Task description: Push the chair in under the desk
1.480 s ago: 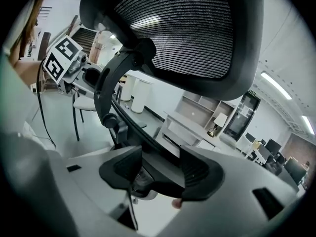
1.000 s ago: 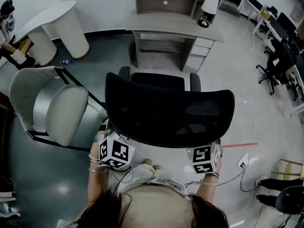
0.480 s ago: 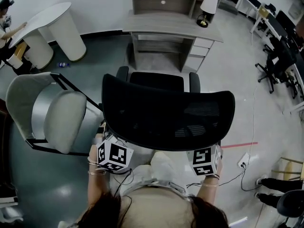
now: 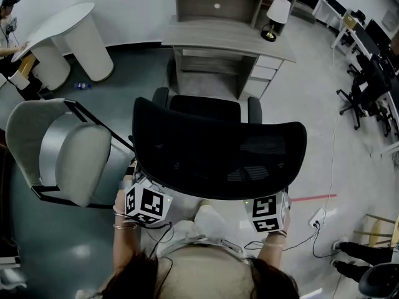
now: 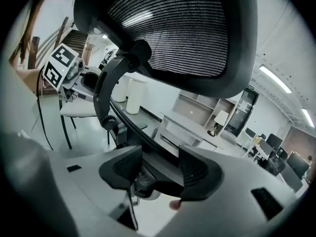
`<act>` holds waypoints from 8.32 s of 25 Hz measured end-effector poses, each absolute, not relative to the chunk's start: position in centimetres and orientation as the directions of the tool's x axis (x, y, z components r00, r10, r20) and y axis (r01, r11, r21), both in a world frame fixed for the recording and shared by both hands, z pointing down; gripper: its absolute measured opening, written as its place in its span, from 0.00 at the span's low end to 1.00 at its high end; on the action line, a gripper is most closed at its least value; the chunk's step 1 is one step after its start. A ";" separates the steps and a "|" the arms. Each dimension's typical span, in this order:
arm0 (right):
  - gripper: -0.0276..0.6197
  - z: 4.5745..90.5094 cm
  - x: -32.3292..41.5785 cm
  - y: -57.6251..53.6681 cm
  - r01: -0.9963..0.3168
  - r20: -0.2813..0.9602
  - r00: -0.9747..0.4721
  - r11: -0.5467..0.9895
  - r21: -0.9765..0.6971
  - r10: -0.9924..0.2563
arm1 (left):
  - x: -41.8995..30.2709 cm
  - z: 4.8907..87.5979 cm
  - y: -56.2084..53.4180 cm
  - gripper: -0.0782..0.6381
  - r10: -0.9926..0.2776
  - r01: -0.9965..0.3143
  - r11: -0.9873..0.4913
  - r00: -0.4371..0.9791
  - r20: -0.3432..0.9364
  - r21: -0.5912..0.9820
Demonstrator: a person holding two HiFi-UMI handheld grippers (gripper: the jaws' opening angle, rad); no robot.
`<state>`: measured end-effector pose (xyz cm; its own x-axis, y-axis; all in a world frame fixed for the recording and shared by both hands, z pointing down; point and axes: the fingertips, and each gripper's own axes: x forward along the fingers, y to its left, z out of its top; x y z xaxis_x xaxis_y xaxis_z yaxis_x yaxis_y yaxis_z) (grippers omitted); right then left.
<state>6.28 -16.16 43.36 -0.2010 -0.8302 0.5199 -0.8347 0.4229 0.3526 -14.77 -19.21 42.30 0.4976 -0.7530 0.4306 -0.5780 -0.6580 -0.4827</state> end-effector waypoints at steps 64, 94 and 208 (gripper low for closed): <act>0.41 43.4 14.9 -35.9 -0.843 0.486 -0.212 0.410 0.348 -0.848 | -6.3 42.2 -37.6 0.41 -0.758 -0.630 -0.650 0.501 0.417 -0.425; 0.41 43.0 16.8 -43.5 -0.871 0.499 -0.170 0.366 0.327 -0.850 | -4.2 42.3 -45.5 0.41 -0.719 -0.509 -0.692 0.547 0.428 -0.512; 0.19 42.5 13.1 -38.5 -0.934 0.437 -0.071 0.213 0.285 -0.897 | -8.1 38.7 -38.8 0.13 -0.799 -0.758 -0.592 0.505 0.326 -0.276</act>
